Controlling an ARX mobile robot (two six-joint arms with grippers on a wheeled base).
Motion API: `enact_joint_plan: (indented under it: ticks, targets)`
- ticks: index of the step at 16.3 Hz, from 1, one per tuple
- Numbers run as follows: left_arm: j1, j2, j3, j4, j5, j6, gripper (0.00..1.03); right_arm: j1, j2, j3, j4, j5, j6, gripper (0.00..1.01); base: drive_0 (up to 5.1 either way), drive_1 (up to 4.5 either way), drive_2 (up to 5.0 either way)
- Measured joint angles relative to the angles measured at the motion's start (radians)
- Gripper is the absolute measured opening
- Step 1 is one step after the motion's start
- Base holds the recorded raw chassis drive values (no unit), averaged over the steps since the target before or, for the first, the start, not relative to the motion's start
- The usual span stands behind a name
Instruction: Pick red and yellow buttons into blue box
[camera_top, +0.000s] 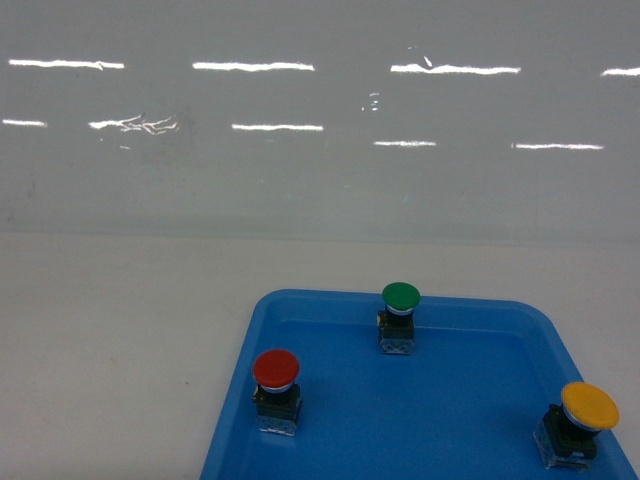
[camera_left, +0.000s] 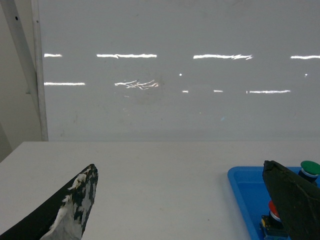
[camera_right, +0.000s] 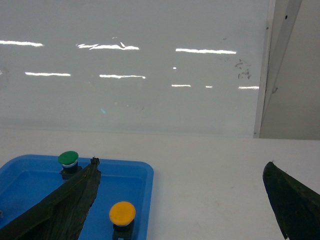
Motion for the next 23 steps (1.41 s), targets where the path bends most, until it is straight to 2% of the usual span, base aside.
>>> enact_joint_plan:
  ticks: [23]
  targets:
    - [0.000, 0.000, 0.000, 0.000, 0.000, 0.000, 0.98, 0.000, 0.000, 0.000, 0.000, 0.000, 0.000, 0.98, 0.0, 0.00, 0.0]
